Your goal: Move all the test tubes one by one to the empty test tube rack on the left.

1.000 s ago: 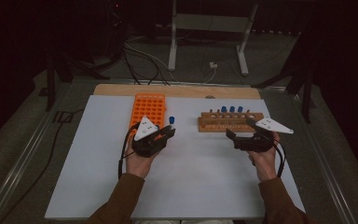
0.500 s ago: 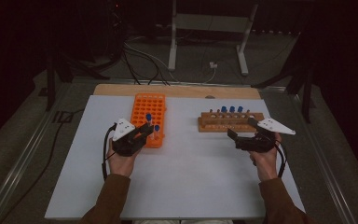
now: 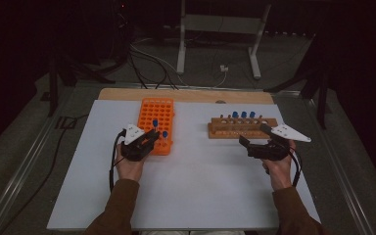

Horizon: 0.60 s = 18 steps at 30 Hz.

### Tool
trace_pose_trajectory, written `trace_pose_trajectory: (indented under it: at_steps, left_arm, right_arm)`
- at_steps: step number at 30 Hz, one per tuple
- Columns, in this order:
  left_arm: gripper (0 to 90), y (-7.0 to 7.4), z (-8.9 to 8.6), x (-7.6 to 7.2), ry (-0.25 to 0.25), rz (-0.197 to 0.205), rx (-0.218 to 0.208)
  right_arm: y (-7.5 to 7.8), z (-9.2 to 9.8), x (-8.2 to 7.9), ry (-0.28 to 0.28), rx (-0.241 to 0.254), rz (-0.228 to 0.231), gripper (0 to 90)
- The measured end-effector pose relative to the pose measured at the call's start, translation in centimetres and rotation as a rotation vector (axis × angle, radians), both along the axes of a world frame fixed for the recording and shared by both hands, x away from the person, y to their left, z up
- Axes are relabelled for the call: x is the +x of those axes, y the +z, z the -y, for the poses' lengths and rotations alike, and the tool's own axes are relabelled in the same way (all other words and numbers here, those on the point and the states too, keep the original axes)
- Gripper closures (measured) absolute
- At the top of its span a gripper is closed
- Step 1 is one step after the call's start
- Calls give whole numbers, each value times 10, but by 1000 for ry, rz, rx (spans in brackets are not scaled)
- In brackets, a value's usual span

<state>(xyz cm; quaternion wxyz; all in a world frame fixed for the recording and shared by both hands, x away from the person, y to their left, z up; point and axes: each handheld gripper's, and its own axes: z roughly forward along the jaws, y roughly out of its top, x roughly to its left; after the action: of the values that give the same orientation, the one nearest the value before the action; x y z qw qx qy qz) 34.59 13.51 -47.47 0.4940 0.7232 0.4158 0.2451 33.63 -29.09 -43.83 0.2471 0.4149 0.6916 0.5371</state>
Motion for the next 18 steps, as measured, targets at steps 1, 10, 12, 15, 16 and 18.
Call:
trace_pose_trajectory:
  at_steps: [1,10,12,15,16,18]
  left_arm:
    - [785,-1,1,1,-2,-4,8]
    - [785,-16,4,1,-10,-50,68]
    - [785,-16,3,0,-8,-48,69]
    - [786,-16,4,0,-11,-64,90]
    - [786,-18,5,0,-18,-65,101]
    - [786,-19,5,0,-16,-69,103]
  right_arm:
    - [0,0,0,1,-1,0,0]
    - [-1,0,-1,8,-3,0,0]
    - [-1,0,-1,9,-4,0,0]
    - [-1,-1,0,9,-4,-3,0]
    - [-2,-1,0,10,-5,-4,0]
    - [-2,-1,0,12,-8,-6,0]
